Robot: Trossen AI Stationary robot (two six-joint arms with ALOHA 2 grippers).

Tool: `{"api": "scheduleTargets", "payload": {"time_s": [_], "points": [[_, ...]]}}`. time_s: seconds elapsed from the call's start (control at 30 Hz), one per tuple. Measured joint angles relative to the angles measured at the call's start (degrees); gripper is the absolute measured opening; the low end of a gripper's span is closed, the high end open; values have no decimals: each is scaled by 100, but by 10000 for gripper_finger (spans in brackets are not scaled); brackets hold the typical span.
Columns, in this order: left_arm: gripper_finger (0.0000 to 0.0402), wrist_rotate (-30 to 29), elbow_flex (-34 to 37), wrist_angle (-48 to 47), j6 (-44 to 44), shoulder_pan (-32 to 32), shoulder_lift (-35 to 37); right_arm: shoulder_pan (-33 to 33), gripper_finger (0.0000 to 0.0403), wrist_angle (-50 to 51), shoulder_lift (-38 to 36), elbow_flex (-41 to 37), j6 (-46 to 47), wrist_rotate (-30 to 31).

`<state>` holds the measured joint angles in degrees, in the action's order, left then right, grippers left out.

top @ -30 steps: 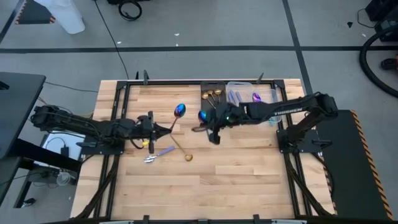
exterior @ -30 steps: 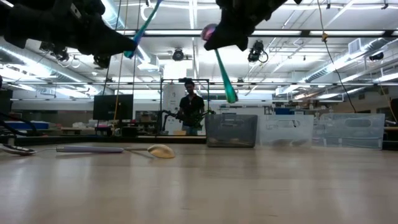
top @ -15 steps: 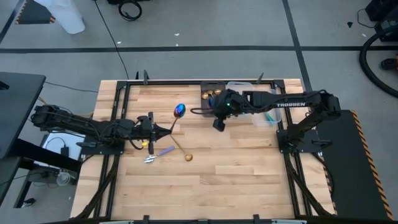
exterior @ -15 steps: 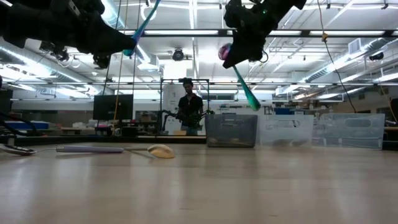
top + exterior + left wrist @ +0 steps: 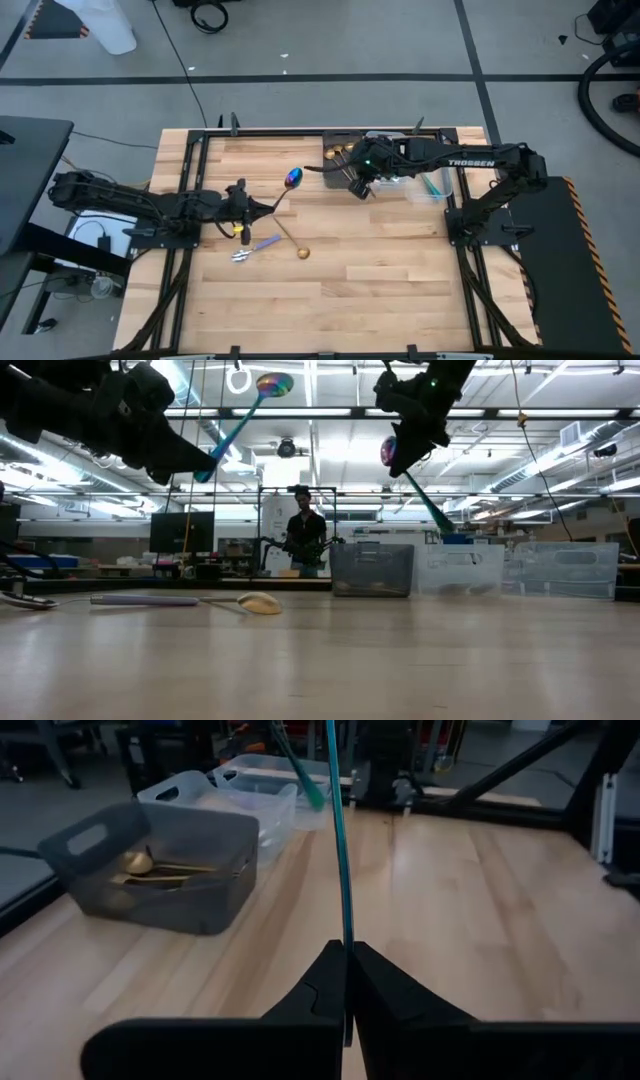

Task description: Sort silverware by color (type)

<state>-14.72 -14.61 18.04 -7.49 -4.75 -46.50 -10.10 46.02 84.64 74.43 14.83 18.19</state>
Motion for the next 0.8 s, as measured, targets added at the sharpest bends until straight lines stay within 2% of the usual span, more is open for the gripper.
{"api": "scheduleTargets", "payload": {"time_s": [0.3, 0.43, 0.53, 0.8], "points": [[16, 5, 0, 47, 396, 15, 0, -326, 20, 412, 0, 63, 204, 259], [16, 5, 0, 51, 440, 15, 0, -475, 20, 653, 0, 63, 293, 578], [16, 5, 0, 55, 522, 15, 0, -619, 20, 949, 0, 63, 386, 761], [16, 5, 0, 55, 522, 15, 0, -1253, 20, 2048, 2, 63, 644, 788]]}}
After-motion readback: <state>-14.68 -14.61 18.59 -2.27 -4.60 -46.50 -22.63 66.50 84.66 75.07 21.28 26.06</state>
